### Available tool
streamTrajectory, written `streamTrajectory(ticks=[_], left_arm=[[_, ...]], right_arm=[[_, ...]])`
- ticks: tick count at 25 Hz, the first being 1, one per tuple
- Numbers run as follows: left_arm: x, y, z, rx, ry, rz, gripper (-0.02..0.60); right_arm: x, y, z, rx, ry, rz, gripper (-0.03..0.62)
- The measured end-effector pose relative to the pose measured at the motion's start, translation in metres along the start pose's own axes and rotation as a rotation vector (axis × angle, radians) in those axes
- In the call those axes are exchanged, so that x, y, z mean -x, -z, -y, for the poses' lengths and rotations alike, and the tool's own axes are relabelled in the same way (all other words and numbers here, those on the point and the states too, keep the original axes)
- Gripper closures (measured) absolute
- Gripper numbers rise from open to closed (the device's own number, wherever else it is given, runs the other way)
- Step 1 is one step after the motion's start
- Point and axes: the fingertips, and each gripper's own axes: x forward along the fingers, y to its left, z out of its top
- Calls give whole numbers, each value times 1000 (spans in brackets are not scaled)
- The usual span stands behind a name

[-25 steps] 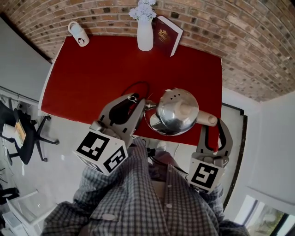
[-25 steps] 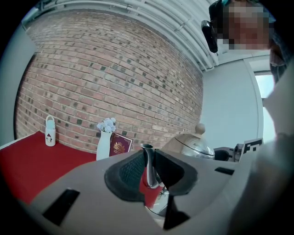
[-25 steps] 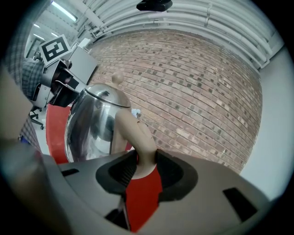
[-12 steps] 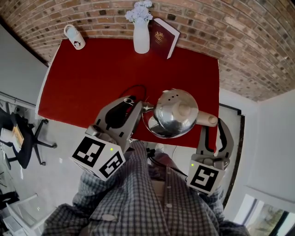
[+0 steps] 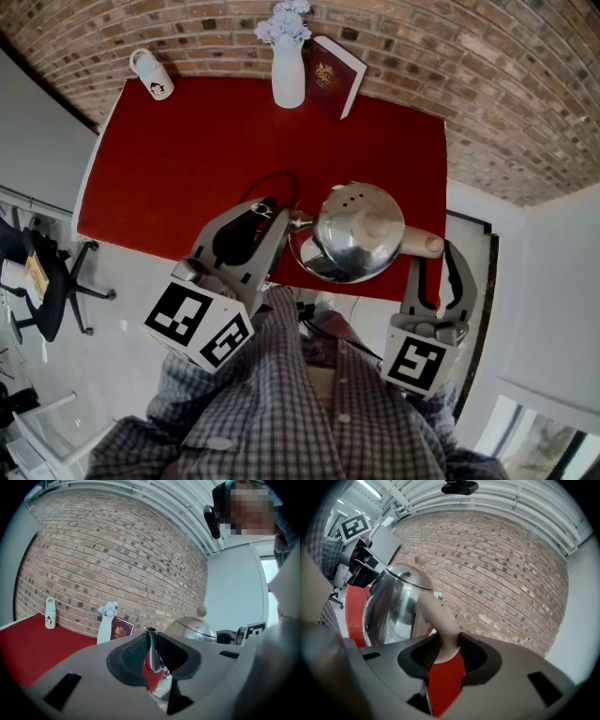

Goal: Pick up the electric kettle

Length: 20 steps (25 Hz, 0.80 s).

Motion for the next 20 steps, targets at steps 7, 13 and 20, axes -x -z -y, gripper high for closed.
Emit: streamTrajectory(ticks=[7, 13, 20], left_arm=[[0, 3, 2, -1, 10, -7, 506], [0, 4, 2, 2, 18, -10, 506], [0, 4, 4, -7, 29, -11, 506]], right_arm=[[2, 3, 0, 10, 9, -8, 453], [4, 3, -1, 16, 16, -16, 453], [6, 5, -1, 9, 28, -22, 453]])
